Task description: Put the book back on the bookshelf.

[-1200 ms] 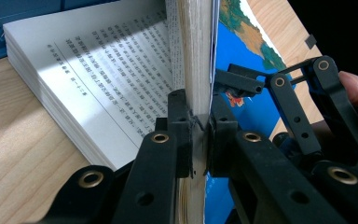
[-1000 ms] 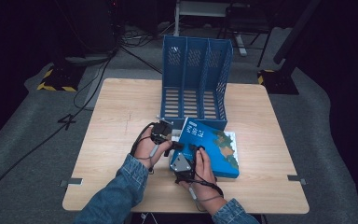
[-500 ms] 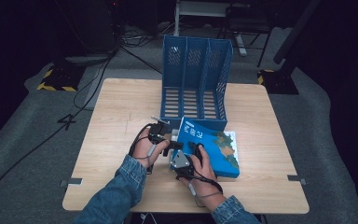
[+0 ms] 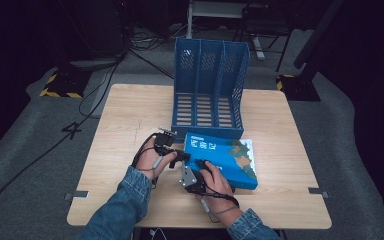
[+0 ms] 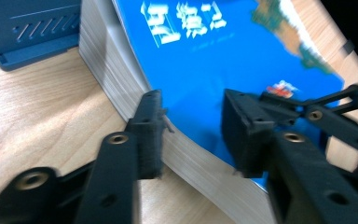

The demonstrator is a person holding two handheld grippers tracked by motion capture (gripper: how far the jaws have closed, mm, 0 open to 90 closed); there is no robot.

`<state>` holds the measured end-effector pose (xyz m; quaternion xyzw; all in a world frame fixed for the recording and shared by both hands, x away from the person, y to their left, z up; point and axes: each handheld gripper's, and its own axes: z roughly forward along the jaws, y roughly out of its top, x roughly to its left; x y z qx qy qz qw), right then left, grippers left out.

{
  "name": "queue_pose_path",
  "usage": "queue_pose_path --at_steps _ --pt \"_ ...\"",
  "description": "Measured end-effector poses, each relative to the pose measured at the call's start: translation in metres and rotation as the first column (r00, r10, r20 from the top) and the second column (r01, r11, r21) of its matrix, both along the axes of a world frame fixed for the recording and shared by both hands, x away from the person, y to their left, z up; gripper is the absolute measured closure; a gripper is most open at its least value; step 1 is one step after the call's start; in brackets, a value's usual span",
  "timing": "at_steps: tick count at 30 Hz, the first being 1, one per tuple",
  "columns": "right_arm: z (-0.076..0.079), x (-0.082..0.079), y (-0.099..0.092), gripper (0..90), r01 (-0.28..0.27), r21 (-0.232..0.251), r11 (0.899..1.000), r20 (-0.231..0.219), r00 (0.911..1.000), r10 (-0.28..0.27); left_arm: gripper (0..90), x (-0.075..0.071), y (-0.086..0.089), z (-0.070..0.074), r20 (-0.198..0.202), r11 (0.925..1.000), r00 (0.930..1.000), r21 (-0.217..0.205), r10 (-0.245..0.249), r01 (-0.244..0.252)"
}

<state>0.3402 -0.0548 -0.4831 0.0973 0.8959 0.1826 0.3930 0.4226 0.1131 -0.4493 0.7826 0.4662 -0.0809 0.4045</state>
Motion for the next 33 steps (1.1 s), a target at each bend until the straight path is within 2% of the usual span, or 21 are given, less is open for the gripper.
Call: queue_pose_path --at_steps 1,2,3,5,9,10,14,18,20,21,25,27,28,29,31,33 --pt "0.0 0.0 0.0 48.9 0.0 0.0 1.0 0.0 1.0 0.0 56.7 0.0 0.0 0.0 0.0 1.0 1.0 0.0 0.0 0.0" --pt "0.004 0.0 -0.001 53.9 -0.013 -0.003 1.0 -0.007 0.9999 0.012 55.5 -0.002 0.007 0.004 0.023 0.9995 0.9995 -0.026 0.021 -0.02" --pt "0.004 0.0 -0.001 53.9 -0.013 -0.003 1.0 -0.007 0.9999 0.012 55.0 -0.002 0.007 0.004 0.023 0.9995 0.9995 -0.026 0.021 -0.02" --pt "0.011 0.0 -0.003 57.2 -0.024 0.0 1.0 -0.006 0.9997 0.024 54.8 -0.003 0.015 0.007 0.048 0.9981 0.9977 -0.041 0.049 -0.047" --pt "0.029 0.006 -0.012 59.6 -0.026 0.059 0.998 -0.046 0.9985 0.029 54.1 -0.005 0.029 0.005 0.076 0.9951 0.9929 -0.045 0.091 -0.087" --pt "0.036 0.008 -0.016 59.9 -0.022 0.089 0.996 -0.073 0.9969 0.029 53.9 -0.006 0.033 0.004 0.077 0.9942 0.9917 -0.041 0.103 -0.1" --pt "0.046 0.011 -0.021 60.1 -0.015 0.115 0.993 -0.099 0.9947 0.026 53.4 -0.006 0.045 -0.004 0.118 0.9904 0.9844 0.029 0.131 -0.135" --pt "0.058 0.014 -0.025 60.6 -0.001 0.118 0.993 -0.127 0.9917 0.017 53.0 -0.008 0.055 -0.012 0.133 0.9843 0.9797 0.073 0.15 -0.161" --pt "0.067 0.017 -0.03 60.8 0.011 0.141 0.99 -0.15 0.9886 0.011 53.0 -0.008 0.059 -0.016 0.124 0.9823 0.9809 0.094 0.15 -0.162" --pt "0.07 0.019 -0.031 60.9 0.015 0.152 0.988 -0.159 0.9872 0.01 52.9 -0.008 0.062 -0.02 0.128 0.9783 0.9792 0.114 0.158 -0.173" --pt "0.082 0.023 -0.038 61.1 0.034 0.185 0.982 -0.181 0.9835 0.0 53.0 -0.008 0.068 -0.028 0.11 0.9747 0.9798 0.131 0.167 -0.181" --pt "0.09 0.025 -0.043 61.2 0.037 0.202 0.979 -0.191 0.9815 0.002 53.1 -0.008 0.072 -0.032 0.104 0.9714 0.9807 0.154 0.166 -0.18" --pt "0.092 0.025 -0.044 61.3 0.038 0.207 0.978 -0.194 0.9809 0.003 53.1 -0.007 0.074 -0.035 0.107 0.9657 0.9811 0.188 0.161 -0.179" --pt "0.096 0.024 -0.046 61.3 0.04 0.219 0.975 -0.198 0.9802 0.005 53.5 -0.007 0.075 -0.036 0.112 0.9626 0.9807 0.202 0.16 -0.18" --pt "0.102 0.023 -0.05 61.4 0.042 0.241 0.97 -0.206 0.9786 0.008 53.6 -0.006 0.078 -0.037 0.116 0.9605 0.9809 0.214 0.156 -0.178" --pt "0.105 0.023 -0.051 61.4 0.042 0.256 0.966 -0.205 0.9787 0.011 53.1 -0.006 0.079 -0.038 0.116 0.9617 0.9807 0.207 0.158 -0.179"
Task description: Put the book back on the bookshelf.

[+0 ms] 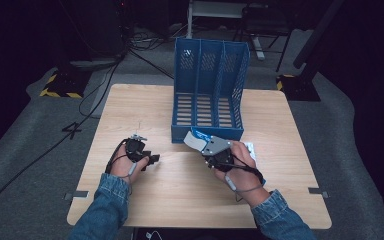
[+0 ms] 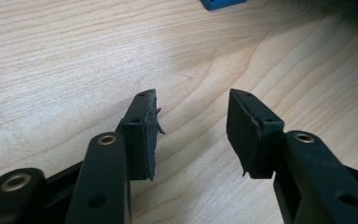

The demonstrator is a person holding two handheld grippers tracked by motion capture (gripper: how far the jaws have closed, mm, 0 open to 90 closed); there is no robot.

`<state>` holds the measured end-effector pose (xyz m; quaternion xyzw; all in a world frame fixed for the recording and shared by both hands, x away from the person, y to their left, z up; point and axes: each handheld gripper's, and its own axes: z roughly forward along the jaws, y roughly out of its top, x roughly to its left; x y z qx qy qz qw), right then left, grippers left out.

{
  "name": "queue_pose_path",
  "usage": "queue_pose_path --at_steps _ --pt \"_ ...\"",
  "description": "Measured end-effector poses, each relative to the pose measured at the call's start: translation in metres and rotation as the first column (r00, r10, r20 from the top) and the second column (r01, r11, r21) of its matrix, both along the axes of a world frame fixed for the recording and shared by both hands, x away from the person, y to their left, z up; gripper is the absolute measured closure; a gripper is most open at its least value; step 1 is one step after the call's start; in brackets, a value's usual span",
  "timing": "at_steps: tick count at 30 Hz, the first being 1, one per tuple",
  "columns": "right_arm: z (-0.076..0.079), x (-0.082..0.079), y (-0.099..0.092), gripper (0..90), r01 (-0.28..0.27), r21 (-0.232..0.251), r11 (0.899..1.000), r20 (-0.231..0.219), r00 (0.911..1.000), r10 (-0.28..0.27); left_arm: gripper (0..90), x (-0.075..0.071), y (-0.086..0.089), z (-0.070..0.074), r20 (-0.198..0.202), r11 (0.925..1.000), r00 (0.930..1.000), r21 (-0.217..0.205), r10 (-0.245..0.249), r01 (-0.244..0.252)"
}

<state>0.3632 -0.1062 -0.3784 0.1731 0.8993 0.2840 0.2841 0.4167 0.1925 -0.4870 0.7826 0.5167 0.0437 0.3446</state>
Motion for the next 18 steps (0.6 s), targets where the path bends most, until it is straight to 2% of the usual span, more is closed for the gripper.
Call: queue_pose_path --at_steps 1,4,5,7,8,11,14,16,18 --pt "0.008 -0.001 -0.005 61.4 -0.001 0.034 0.999 -0.004 1.0 0.001 52.6 0.001 0.001 -0.001 0.018 1.0 0.9998 0.004 0.0 0.0" --pt "0.016 -0.002 -0.01 61.4 0.006 0.075 0.997 -0.006 1.0 -0.005 47.7 0.002 0.003 -0.004 0.061 0.9994 0.9976 0.016 -0.032 0.032" --pt "0.016 -0.002 -0.01 61.4 0.006 0.075 0.997 -0.006 1.0 -0.005 45.8 0.002 0.003 -0.004 0.061 0.9994 0.9976 0.016 -0.032 0.032" --pt "0.026 -0.001 -0.018 61.4 0.013 0.13 0.991 -0.004 0.9999 -0.013 43.3 0.001 0.006 -0.006 0.099 0.9983 0.9941 0.043 -0.044 0.04" --pt "0.026 -0.001 -0.018 61.4 0.013 0.13 0.991 -0.004 0.9999 -0.013 41.9 0.001 0.006 -0.006 0.099 0.9983 0.9941 0.043 -0.044 0.04" --pt "0.035 -0.001 -0.023 61.4 0.023 0.169 0.985 0.003 0.9997 -0.023 38.8 0.002 0.011 -0.009 0.144 0.9955 0.9876 0.081 -0.061 0.05" --pt "0.043 -0.001 -0.027 61.4 0.03 0.198 0.98 0.018 0.9992 -0.035 34.7 0.004 0.013 -0.012 0.176 0.9947 0.9817 0.084 -0.073 0.059" --pt "0.047 -0.001 -0.029 61.4 0.042 0.23 0.972 0.016 0.9988 -0.047 33.7 0.004 0.013 -0.013 0.191 0.9922 0.9776 0.103 -0.088 0.069" --pt "0.051 0.001 -0.033 61.4 0.046 0.266 0.963 0.013 0.9986 -0.051 31.4 0.005 0.011 -0.015 0.219 0.9889 0.9702 0.127 -0.104 0.078"
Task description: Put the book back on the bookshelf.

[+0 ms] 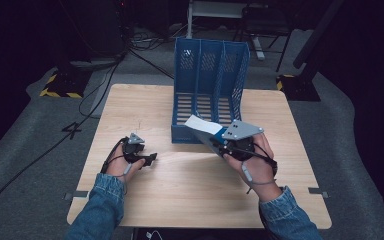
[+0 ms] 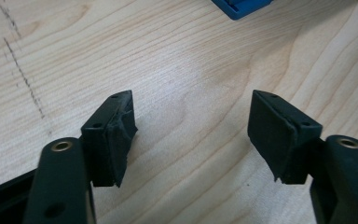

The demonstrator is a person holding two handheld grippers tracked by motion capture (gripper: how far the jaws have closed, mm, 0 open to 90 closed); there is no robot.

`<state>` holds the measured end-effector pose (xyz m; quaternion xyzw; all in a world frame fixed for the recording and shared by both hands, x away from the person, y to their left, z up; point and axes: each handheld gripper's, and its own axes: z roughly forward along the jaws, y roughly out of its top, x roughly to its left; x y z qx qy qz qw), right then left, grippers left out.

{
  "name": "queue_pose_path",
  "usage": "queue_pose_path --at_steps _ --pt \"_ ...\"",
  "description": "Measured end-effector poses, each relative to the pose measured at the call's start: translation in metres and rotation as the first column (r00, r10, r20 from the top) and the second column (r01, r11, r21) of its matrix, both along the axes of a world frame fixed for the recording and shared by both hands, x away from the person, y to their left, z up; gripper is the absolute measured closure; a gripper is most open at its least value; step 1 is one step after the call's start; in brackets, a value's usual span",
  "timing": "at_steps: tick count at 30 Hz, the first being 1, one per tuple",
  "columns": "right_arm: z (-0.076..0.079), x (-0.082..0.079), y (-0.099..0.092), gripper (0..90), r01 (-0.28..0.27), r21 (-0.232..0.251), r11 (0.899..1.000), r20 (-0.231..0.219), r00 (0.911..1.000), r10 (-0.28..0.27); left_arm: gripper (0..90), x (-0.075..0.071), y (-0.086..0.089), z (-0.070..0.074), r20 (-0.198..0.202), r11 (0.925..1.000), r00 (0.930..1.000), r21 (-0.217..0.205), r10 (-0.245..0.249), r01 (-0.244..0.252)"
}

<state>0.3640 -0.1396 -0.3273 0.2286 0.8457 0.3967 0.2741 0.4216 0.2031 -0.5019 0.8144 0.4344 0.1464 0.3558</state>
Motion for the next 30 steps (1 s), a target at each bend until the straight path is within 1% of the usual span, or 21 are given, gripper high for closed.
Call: queue_pose_path --at_steps 1,3,8,11,13,15,16,19,20,21,22,28,30 --pt "0.002 0.0 -0.002 61.4 0.004 0.02 1.0 -0.001 1.0 -0.004 29.8 0.0 -0.001 -0.001 0.012 0.9998 0.9998 0.014 -0.013 0.013" --pt "0.007 0.002 -0.006 61.4 0.008 0.058 0.998 -0.007 0.9999 -0.007 28.4 0.001 -0.003 -0.001 0.023 0.9989 0.9995 0.042 -0.02 0.019" --pt "0.015 0.006 -0.013 61.4 0.013 0.126 0.992 -0.029 0.9995 -0.01 28.0 0.003 -0.004 -0.001 0.024 0.999 0.9996 0.042 -0.018 0.017" --pt "0.017 0.007 -0.016 61.5 0.016 0.157 0.988 -0.027 0.9996 -0.012 28.0 0.003 -0.004 -0.001 0.025 0.999 0.9996 0.042 -0.015 0.014" --pt "0.019 0.008 -0.017 61.4 0.021 0.163 0.986 -0.03 0.9994 -0.016 28.0 0.003 -0.004 -0.002 0.023 0.9992 0.9997 0.038 -0.012 0.012" --pt "0.021 0.01 -0.019 61.5 0.024 0.19 0.982 -0.033 0.9993 -0.018 28.0 0.004 -0.004 -0.001 0.028 0.9989 0.9995 0.044 -0.016 0.015" --pt "0.022 0.011 -0.02 61.5 0.026 0.204 0.979 -0.038 0.9991 -0.019 28.0 0.004 -0.004 -0.001 0.026 0.9991 0.9995 0.04 -0.016 0.015" --pt "0.027 0.012 -0.021 61.4 0.023 0.209 0.978 -0.038 0.9991 -0.015 27.9 0.005 -0.004 -0.001 0.023 0.999 0.9996 0.041 -0.017 0.016" --pt "0.029 0.011 -0.021 61.4 0.023 0.212 0.977 -0.033 0.9993 -0.017 27.6 0.005 -0.005 -0.002 0.023 0.9993 0.9997 0.037 -0.01 0.01" --pt "0.031 0.011 -0.021 61.5 0.026 0.212 0.977 -0.031 0.9993 -0.02 27.4 0.006 -0.005 -0.001 0.028 0.9989 0.9995 0.045 -0.013 0.012" --pt "0.033 0.011 -0.021 61.4 0.025 0.214 0.977 -0.025 0.9995 -0.021 27.2 0.007 -0.006 -0.001 0.024 0.9991 0.9997 0.041 -0.008 0.007" --pt "0.047 0.014 -0.025 61.4 0.046 0.238 0.97 -0.009 0.9989 -0.045 27.0 0.011 -0.009 -0.002 0.029 0.999 0.9995 0.041 0.015 -0.016" --pt "0.052 0.016 -0.027 61.4 0.05 0.245 0.968 -0.002 0.9987 -0.051 27.0 0.011 -0.009 -0.002 0.029 0.999 0.9995 0.041 0.015 -0.016"
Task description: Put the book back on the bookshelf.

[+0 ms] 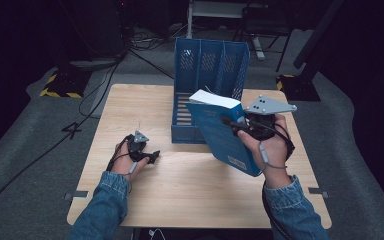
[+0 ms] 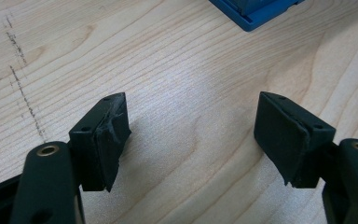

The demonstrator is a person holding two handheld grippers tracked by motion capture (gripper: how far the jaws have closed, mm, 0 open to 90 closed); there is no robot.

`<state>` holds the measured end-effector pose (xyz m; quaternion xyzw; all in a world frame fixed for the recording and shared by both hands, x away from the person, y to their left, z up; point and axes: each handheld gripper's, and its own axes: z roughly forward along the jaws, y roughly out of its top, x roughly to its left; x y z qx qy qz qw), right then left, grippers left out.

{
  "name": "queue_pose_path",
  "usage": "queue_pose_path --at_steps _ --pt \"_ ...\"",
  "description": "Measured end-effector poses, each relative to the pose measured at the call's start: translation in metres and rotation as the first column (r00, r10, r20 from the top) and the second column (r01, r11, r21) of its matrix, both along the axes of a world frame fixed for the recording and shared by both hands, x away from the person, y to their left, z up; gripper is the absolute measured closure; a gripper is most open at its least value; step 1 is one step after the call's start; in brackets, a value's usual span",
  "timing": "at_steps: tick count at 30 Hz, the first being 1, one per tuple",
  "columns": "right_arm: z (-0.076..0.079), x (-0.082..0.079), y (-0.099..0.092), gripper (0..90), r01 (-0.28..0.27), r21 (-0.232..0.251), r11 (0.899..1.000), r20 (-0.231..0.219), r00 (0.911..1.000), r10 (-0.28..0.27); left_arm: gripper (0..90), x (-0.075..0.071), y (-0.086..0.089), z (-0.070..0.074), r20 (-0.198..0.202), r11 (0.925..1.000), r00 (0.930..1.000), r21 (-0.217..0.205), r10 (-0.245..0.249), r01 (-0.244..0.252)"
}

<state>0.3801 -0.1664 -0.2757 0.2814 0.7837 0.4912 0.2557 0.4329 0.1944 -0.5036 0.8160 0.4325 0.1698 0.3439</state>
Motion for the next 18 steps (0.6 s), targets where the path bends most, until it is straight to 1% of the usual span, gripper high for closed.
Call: queue_pose_path --at_steps 3,4,6,13,15,18 --pt "0.007 0.003 -0.002 61.4 0.001 0.005 1.0 0.008 1.0 -0.001 27.0 0.0 0.0 0.0 -0.001 1.0 1.0 -0.002 0.0 0.0" --pt "0.01 0.005 -0.002 61.4 0.003 0.008 1.0 0.01 0.9999 -0.003 27.1 -0.001 0.001 0.0 -0.003 1.0 1.0 0.005 0.001 -0.001" --pt "0.014 0.007 -0.004 61.4 0.007 0.013 1.0 0.016 0.9999 -0.007 27.0 -0.002 0.002 0.0 -0.001 1.0 1.0 -0.001 0.005 -0.005" --pt "0.032 0.016 -0.008 61.4 0.031 0.026 0.999 0.037 0.9988 -0.032 26.8 -0.005 0.007 0.0 -0.005 0.9997 0.9997 -0.004 0.023 -0.023" --pt "0.035 0.02 -0.01 61.4 0.039 0.038 0.999 0.037 0.9985 -0.04 26.8 -0.005 0.009 0.0 -0.005 0.9995 0.9995 0.001 0.031 -0.031" --pt "0.038 0.027 -0.013 61.3 0.058 0.054 0.997 0.036 0.9976 -0.06 26.8 -0.008 0.01 0.0 -0.007 0.9989 0.9989 -0.005 0.047 -0.047"
